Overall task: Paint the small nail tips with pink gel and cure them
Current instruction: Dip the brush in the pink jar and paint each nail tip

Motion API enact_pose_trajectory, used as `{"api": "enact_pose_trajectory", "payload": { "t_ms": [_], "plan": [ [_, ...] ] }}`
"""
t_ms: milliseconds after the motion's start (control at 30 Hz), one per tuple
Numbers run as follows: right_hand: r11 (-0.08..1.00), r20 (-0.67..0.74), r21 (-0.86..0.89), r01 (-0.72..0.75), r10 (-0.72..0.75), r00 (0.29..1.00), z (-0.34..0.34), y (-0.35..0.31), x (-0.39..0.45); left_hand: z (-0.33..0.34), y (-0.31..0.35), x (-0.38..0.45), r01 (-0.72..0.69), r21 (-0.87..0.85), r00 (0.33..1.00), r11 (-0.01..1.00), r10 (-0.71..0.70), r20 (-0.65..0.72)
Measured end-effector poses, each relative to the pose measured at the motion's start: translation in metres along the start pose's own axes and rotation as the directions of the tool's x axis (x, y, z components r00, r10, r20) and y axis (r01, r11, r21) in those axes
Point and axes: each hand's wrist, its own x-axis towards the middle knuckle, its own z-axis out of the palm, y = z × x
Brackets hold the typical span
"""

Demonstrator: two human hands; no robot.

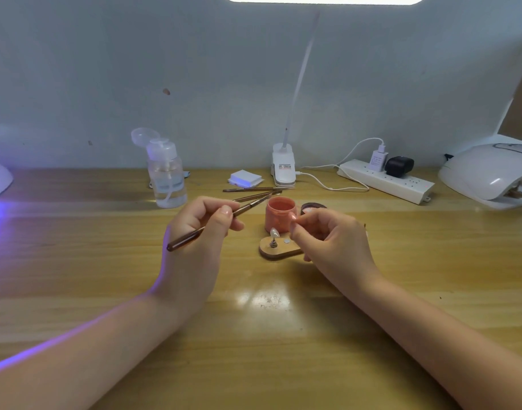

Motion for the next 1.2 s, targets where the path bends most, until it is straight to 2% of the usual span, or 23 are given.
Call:
{"api": "enact_pose_trajectory", "payload": {
  "t_ms": [200,367,500,600,667,733,867,1200],
  "plan": [
    [0.968,0.047,-0.250,-0.030,0.043,0.998,0.006,0.006,0.002,0.001,-0.005,0.003,0.030,0.000,0.999,1.000,-0.030,-0.030],
    [0.887,0.112,-0.460,-0.036,0.097,0.989,0.006,0.004,0.004,0.001,-0.006,0.002,0.039,-0.001,0.999,0.999,-0.039,-0.029],
    [0.827,0.112,-0.561,0.040,0.029,0.993,0.004,0.001,-0.002,0.000,-0.007,0.003,0.039,0.003,0.999,0.999,-0.039,-0.035],
    [0.799,0.139,-0.573,0.182,-0.124,0.983,0.008,-0.003,-0.008,-0.001,-0.007,0.003,0.032,0.004,0.999,0.999,-0.032,-0.044],
    [0.783,0.198,-0.536,0.317,-0.248,0.948,0.012,-0.007,-0.011,-0.001,-0.008,0.003,0.033,0.002,0.998,0.999,-0.032,-0.046],
    [0.770,0.270,-0.490,0.409,-0.312,0.911,0.016,-0.010,-0.013,0.000,-0.009,0.003,0.037,0.004,0.998,0.999,-0.036,-0.043],
    [0.769,0.334,-0.500,0.399,-0.254,0.908,0.015,-0.007,-0.011,0.000,-0.010,0.003,0.041,0.011,0.998,0.999,-0.040,-0.044],
    [0.607,0.379,-0.648,0.460,-0.267,0.886,0.018,-0.011,-0.010,-0.001,-0.009,0.002,0.054,0.002,0.998,0.999,-0.054,-0.026]
  ]
}}
